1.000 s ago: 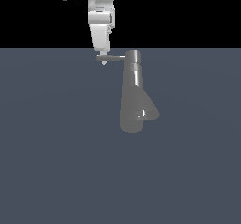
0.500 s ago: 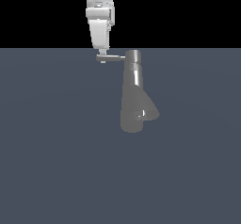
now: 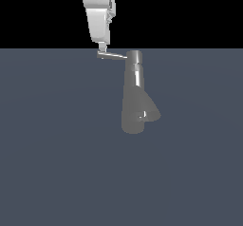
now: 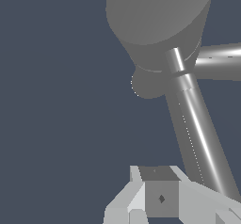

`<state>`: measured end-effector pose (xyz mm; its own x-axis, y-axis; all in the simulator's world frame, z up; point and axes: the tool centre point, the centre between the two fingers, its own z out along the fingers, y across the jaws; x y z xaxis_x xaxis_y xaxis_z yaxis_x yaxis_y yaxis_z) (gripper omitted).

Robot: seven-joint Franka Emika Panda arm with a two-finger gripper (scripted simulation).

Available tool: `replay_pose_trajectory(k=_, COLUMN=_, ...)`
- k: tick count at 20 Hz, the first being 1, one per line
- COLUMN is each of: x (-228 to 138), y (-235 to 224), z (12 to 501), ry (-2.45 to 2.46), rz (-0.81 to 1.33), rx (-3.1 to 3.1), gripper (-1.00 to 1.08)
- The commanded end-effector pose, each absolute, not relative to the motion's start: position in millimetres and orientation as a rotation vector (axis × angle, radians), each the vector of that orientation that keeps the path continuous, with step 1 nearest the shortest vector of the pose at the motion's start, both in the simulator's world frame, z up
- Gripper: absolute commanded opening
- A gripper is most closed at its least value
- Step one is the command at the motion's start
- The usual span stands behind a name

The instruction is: Turn on the faucet by rotating a designated handle.

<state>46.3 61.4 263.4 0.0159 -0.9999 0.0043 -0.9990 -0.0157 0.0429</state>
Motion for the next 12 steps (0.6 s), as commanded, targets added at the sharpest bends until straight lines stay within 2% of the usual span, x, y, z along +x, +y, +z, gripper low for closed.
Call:
replay_pose_trajectory(k=1, x=33.4, y=62.4, z=260.9, ry=-2.168, rz=-0.061, rx=2.207, gripper=-1.00)
replay_pose_trajectory(k=9, x=8.5, y=62.7, z=273.1, ry=-2.168, rz=-0.061, rx=2.207, gripper=-1.00)
replay_pose_trajectory(k=12, x=13.5, y=53.9, z=277.3, ry=-2.186, rz=-0.045, rx=2.204, gripper=-1.00)
